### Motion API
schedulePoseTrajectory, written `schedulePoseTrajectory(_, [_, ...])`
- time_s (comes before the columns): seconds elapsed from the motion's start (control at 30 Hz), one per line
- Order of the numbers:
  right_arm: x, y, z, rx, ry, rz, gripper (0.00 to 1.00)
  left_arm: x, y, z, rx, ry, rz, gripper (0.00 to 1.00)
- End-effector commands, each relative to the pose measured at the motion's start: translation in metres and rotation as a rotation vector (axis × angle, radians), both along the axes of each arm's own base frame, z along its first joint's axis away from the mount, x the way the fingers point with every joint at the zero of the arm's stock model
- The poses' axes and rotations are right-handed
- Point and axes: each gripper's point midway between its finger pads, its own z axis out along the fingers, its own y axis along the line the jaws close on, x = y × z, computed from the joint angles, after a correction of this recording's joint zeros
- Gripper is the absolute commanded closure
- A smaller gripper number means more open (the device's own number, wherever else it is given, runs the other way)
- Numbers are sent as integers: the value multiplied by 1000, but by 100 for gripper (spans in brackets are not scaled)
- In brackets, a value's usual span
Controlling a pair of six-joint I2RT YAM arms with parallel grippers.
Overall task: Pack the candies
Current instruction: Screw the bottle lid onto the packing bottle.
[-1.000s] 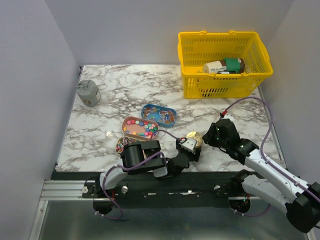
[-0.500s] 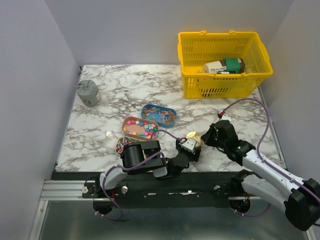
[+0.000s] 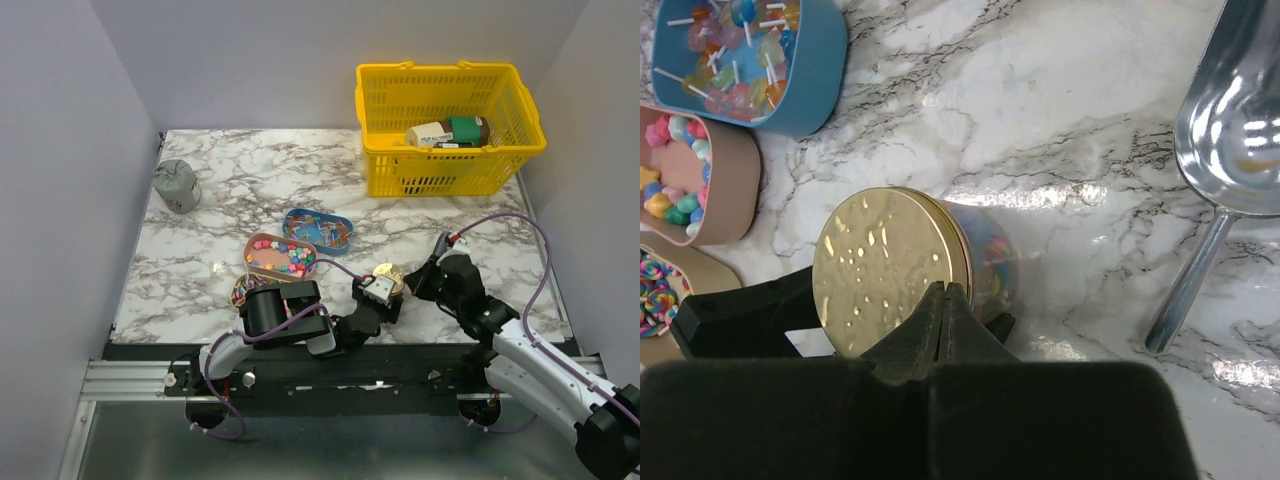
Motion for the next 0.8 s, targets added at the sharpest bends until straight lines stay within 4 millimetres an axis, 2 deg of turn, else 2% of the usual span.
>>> schedulePoseTrajectory(0.0, [-47,11,-33,36,190,121,99,-32,82,-132,473,223,-16,37])
schedulePoseTrajectory(0.1, [-44,2,-32,0,180,82,99,-33,82,-129,469,221,-22,31])
schedulePoseTrajectory(0.2, [-38,-5,-26,-35,167,44,99,-33,80,-121,451,213,-30,16])
schedulePoseTrajectory(0.23, [-35,-5,-21,-36,155,40,96,-33,79,-119,444,211,-32,10])
schedulePoseTrajectory(0.33, [-32,-7,-16,-45,148,26,86,-33,78,-112,441,204,-37,1])
schedulePoseTrajectory(0.37, [-30,-6,-11,-39,135,23,78,-33,77,-111,440,203,-39,1])
schedulePoseTrajectory(0.43, [-29,-7,-8,-41,126,21,68,-34,75,-106,435,202,-48,1])
schedulePoseTrajectory(0.47, [-27,-7,-5,-38,115,21,58,-35,74,-104,433,202,-51,1])
schedulePoseTrajectory(0.6, [-26,-9,2,-45,97,19,48,-37,71,-90,407,195,-71,1])
schedulePoseTrajectory(0.77, [-26,-10,9,-42,77,16,45,-40,71,-76,404,198,-84,1])
